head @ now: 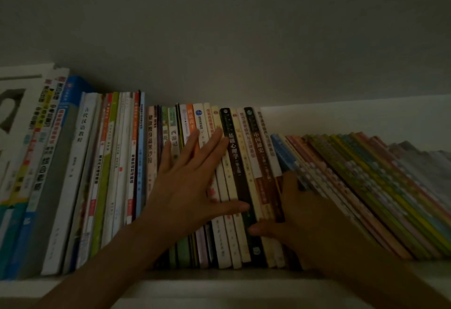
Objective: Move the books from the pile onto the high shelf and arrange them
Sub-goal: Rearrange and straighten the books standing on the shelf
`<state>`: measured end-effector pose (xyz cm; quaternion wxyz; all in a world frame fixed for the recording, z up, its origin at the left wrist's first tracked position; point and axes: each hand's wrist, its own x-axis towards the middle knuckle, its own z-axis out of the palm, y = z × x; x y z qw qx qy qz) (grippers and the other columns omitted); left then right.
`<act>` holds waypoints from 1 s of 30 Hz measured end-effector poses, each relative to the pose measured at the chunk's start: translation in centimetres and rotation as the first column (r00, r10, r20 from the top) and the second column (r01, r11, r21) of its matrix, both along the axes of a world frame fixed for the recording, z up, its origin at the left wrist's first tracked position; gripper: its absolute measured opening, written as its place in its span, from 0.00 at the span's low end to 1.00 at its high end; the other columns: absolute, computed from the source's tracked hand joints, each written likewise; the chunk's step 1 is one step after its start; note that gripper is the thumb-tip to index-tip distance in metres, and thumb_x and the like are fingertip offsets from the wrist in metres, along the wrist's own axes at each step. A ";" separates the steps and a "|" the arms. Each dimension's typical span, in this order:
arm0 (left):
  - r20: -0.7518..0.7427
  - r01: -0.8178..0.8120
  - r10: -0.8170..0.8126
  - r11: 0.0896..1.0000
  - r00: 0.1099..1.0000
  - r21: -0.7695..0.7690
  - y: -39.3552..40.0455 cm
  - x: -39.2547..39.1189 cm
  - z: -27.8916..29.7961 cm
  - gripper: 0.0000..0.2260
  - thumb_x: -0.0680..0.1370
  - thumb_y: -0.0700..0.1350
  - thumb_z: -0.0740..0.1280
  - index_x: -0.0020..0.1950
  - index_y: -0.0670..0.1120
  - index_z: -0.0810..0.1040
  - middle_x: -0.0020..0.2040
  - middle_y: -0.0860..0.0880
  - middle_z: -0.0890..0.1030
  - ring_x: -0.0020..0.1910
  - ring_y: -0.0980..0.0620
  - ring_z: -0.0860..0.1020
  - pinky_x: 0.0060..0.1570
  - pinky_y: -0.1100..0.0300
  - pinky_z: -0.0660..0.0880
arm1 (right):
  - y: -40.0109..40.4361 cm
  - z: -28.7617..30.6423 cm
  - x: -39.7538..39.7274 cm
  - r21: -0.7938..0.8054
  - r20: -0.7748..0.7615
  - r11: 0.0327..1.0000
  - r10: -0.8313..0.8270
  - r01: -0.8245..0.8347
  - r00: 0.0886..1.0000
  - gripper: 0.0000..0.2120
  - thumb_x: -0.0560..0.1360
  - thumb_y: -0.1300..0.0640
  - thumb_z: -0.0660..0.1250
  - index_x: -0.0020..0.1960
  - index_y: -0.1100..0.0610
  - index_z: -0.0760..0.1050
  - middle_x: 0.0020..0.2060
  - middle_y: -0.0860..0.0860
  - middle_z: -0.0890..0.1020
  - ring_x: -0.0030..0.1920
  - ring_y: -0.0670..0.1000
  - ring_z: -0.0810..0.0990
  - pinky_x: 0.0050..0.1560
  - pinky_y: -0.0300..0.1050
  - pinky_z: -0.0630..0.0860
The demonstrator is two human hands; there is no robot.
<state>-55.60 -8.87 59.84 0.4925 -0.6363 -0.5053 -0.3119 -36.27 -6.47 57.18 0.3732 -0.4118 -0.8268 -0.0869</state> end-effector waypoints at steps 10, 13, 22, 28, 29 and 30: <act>-0.121 -0.001 -0.005 0.999 0.993 -0.052 0.3 2.1 -1.6 0.48 0.63 0.80 0.44 0.75 0.56 0.34 0.75 0.48 0.33 0.73 0.50 0.31 0.66 0.45 0.32 | 0.9 0.2 2.6 -0.206 0.041 0.922 0.343 -0.328 0.938 0.40 0.72 0.46 0.69 0.73 0.38 0.44 0.65 0.41 0.71 0.58 0.42 0.74 0.57 0.37 0.73; -0.125 0.007 -0.013 0.999 0.992 -0.051 1.1 2.5 -1.9 0.49 0.64 0.80 0.45 0.76 0.52 0.38 0.76 0.49 0.38 0.74 0.52 0.35 0.66 0.43 0.34 | 1.1 0.0 3.7 -0.227 0.023 0.893 0.405 -0.389 0.914 0.43 0.73 0.52 0.69 0.72 0.31 0.41 0.66 0.37 0.70 0.59 0.39 0.73 0.57 0.34 0.72; -0.013 0.019 -0.020 0.994 1.000 -0.112 0.5 3.5 -1.5 0.50 0.54 0.83 0.36 0.68 0.59 0.23 0.71 0.57 0.27 0.70 0.58 0.28 0.67 0.48 0.31 | 0.7 -1.9 4.4 -0.012 -0.088 0.918 0.394 -0.396 0.915 0.33 0.73 0.56 0.70 0.69 0.38 0.56 0.45 0.34 0.73 0.35 0.23 0.69 0.35 0.18 0.66; 0.107 0.380 -0.392 0.918 0.914 0.114 0.2 9.3 -3.7 0.27 0.75 0.63 0.59 0.70 0.50 0.67 0.71 0.53 0.65 0.67 0.58 0.62 0.65 0.57 0.60 | 0.4 -0.6 10.9 0.355 -0.296 0.935 0.096 0.016 0.950 0.19 0.75 0.54 0.66 0.65 0.53 0.70 0.57 0.52 0.74 0.52 0.47 0.71 0.50 0.33 0.63; 0.187 0.473 -0.485 0.875 0.855 0.107 0.1 10.8 -4.2 0.22 0.76 0.58 0.61 0.67 0.51 0.69 0.65 0.57 0.68 0.62 0.62 0.66 0.63 0.64 0.63 | 0.8 -0.5 12.2 0.428 -0.333 0.898 0.053 0.101 0.941 0.20 0.73 0.55 0.69 0.64 0.55 0.72 0.60 0.55 0.73 0.56 0.52 0.72 0.53 0.36 0.62; 0.291 0.560 -0.559 0.824 0.776 0.088 0.1 12.3 -4.5 0.19 0.75 0.55 0.63 0.65 0.54 0.68 0.60 0.62 0.69 0.57 0.66 0.68 0.59 0.73 0.65 | 1.3 -0.6 13.5 0.463 -0.359 0.869 0.006 0.172 0.933 0.23 0.71 0.54 0.72 0.63 0.58 0.72 0.60 0.58 0.72 0.58 0.57 0.71 0.54 0.41 0.64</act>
